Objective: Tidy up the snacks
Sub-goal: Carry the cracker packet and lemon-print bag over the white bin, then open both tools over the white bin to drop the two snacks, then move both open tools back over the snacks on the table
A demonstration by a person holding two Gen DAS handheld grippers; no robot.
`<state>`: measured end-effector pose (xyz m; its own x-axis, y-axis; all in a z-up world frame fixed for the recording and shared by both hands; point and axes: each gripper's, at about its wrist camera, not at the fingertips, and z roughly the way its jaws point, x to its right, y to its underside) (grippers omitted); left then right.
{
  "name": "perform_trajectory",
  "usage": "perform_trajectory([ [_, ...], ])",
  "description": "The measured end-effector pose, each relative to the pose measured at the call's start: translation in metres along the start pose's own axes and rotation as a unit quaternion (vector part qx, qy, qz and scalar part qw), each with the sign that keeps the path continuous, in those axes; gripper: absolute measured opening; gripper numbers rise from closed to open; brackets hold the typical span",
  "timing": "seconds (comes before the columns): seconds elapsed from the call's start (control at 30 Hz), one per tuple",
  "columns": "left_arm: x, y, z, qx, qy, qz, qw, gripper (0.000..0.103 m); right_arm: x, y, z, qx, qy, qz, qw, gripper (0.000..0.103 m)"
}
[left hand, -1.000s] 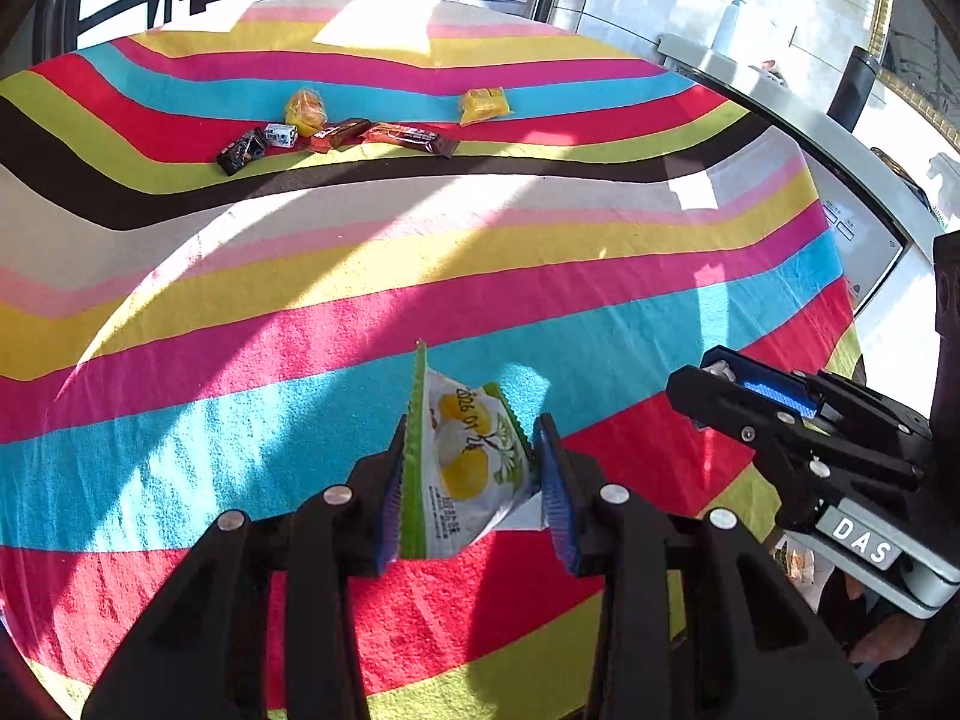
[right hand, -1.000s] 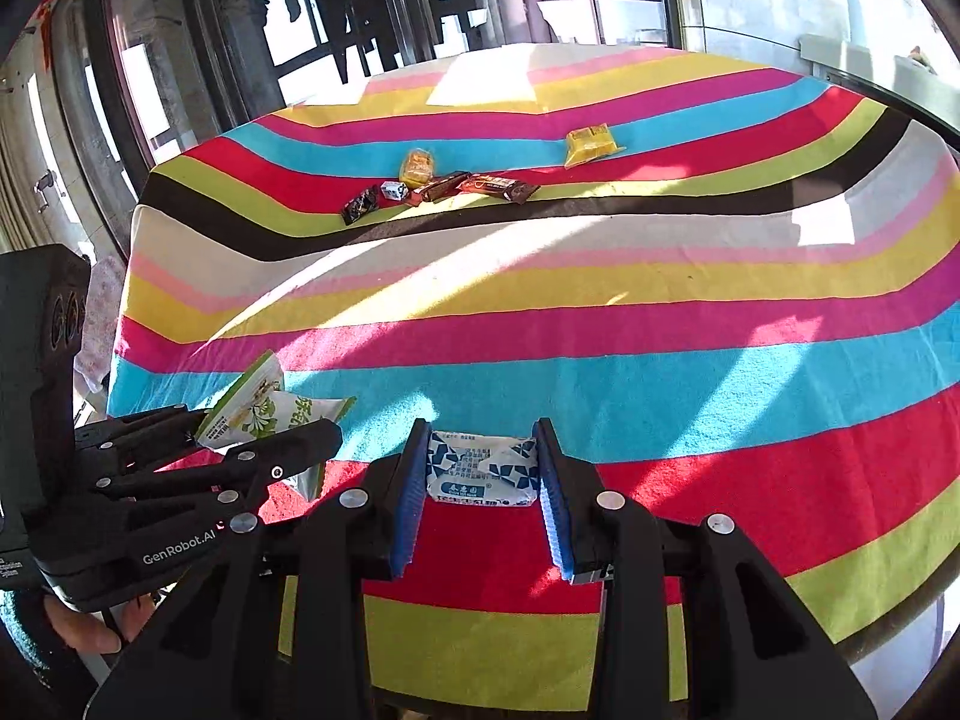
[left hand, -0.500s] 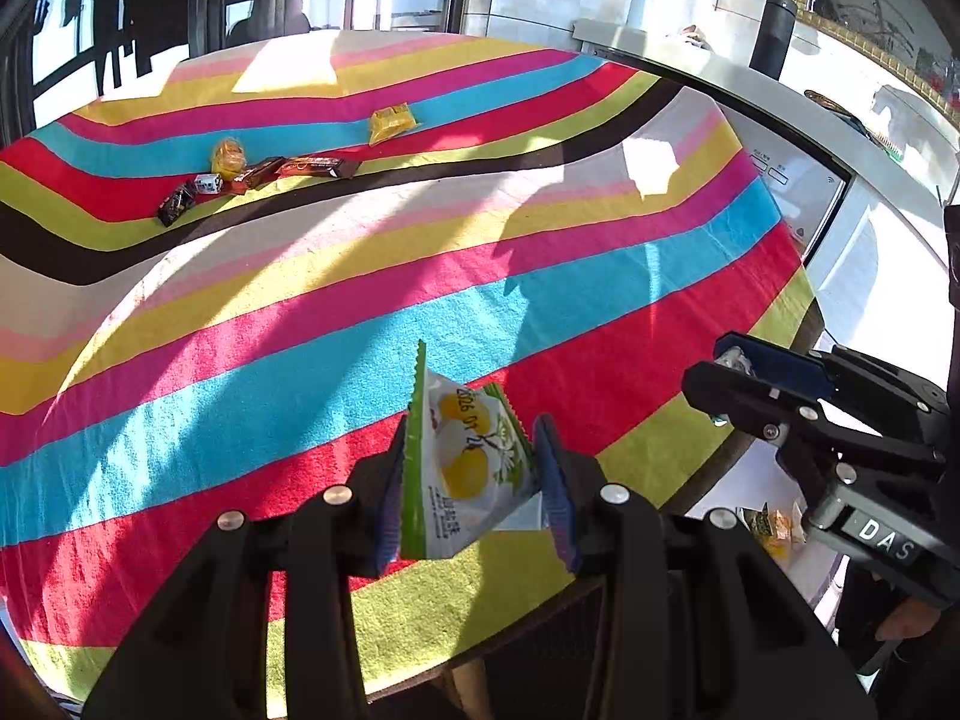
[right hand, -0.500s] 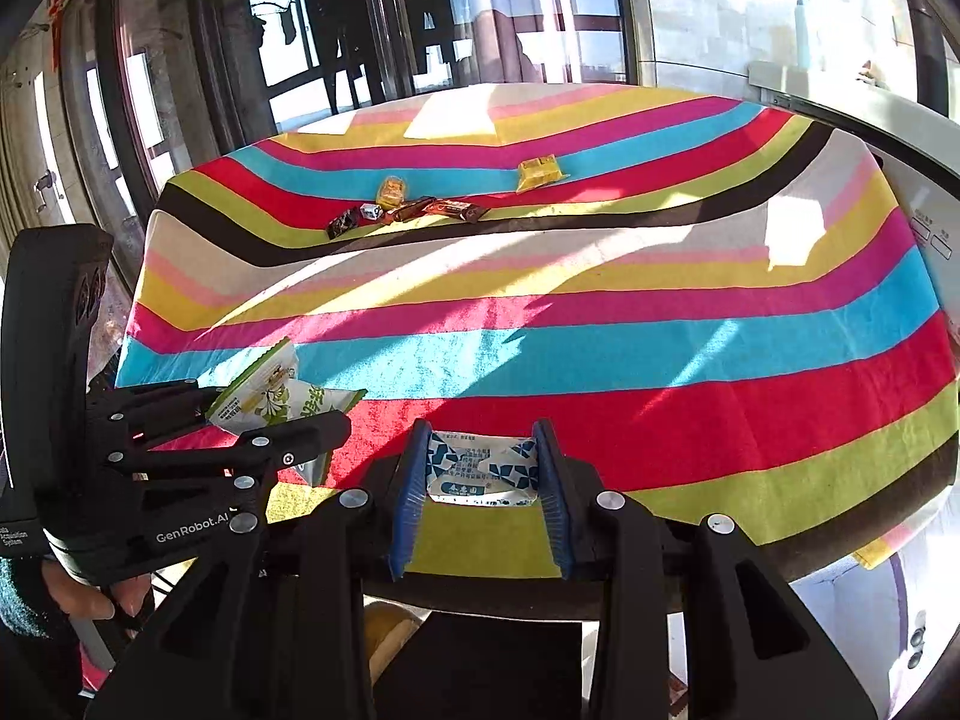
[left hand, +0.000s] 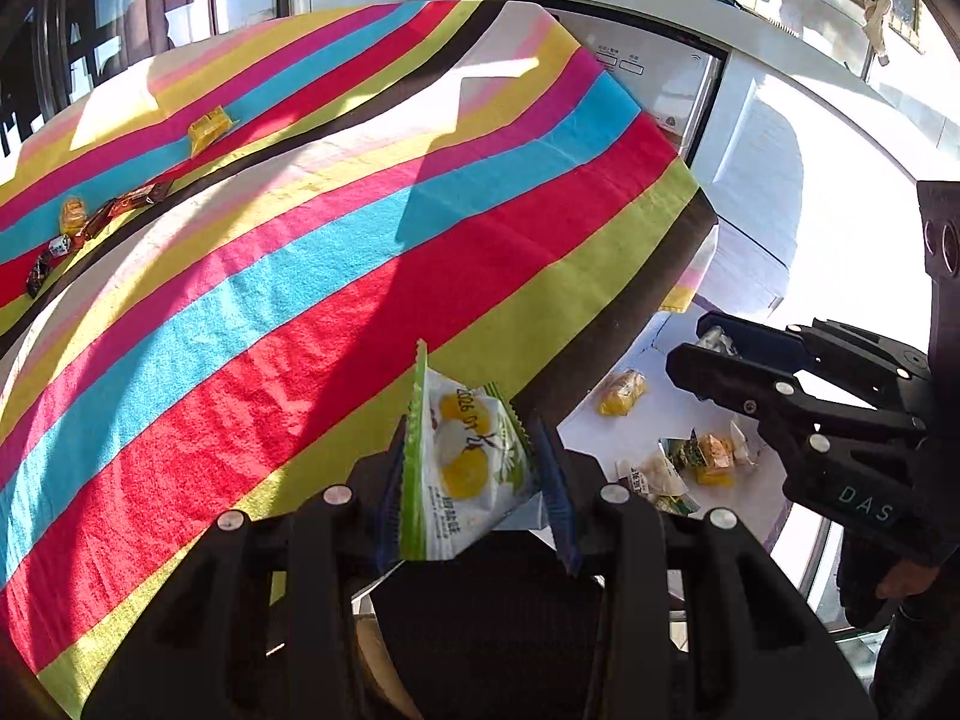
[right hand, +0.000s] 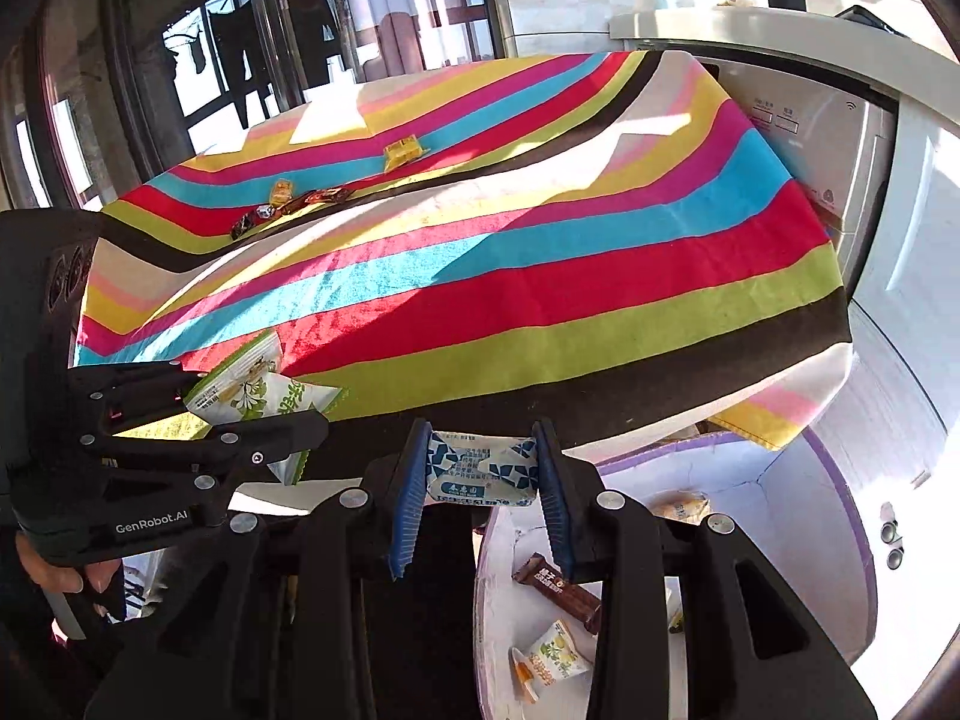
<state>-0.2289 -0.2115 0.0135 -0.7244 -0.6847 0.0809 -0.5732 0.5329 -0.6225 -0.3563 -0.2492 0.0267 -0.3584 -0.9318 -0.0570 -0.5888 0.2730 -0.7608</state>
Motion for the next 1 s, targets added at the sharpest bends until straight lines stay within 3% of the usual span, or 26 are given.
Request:
perform_trajectory([
  [0.27, 0.067, -0.006, 0.032, -0.032, 0.063, 0.074, 0.9947, 0.039, 0.058, 0.03, -0.012, -0.015, 0.057, 0.056, 0.997, 0.034],
  [0.47, 0.105, -0.012, 0.045, -0.03, 0.118, 0.114, 0.986, 0.043, 0.096, 0.045, -0.02, -0.025, 0.1, 0.092, 0.99, 0.037],
  [0.5, 0.109, -0.013, 0.045, -0.026, 0.142, 0.116, 0.9827, 0.054, 0.1, 0.046, -0.023, -0.022, 0.105, 0.098, 0.989, 0.038],
  [0.53, 0.112, -0.013, 0.045, -0.023, 0.161, 0.119, 0.9796, 0.082, 0.105, 0.046, -0.026, -0.018, 0.113, 0.109, 0.987, 0.051],
  [0.57, 0.115, -0.014, 0.044, -0.015, 0.152, 0.12, 0.981, 0.088, 0.11, 0.046, -0.03, -0.013, 0.123, 0.122, 0.985, 0.064],
  [0.63, 0.112, -0.015, 0.038, 0.006, 0.13, 0.12, 0.9842, 0.101, 0.118, 0.046, -0.039, 0.004, 0.137, 0.136, 0.981, 0.068],
  [0.77, 0.082, -0.021, 0.028, 0.018, 0.096, 0.084, 0.9917, 0.101, 0.115, 0.039, -0.042, 0.012, 0.139, 0.128, 0.982, 0.068],
  [1.0, 0.0, -0.02, 0.007, 0.036, 0.028, -0.019, 0.9988, 0.101, 0.076, 0.031, -0.016, -0.007, 0.094, 0.091, 0.991, 0.071],
])
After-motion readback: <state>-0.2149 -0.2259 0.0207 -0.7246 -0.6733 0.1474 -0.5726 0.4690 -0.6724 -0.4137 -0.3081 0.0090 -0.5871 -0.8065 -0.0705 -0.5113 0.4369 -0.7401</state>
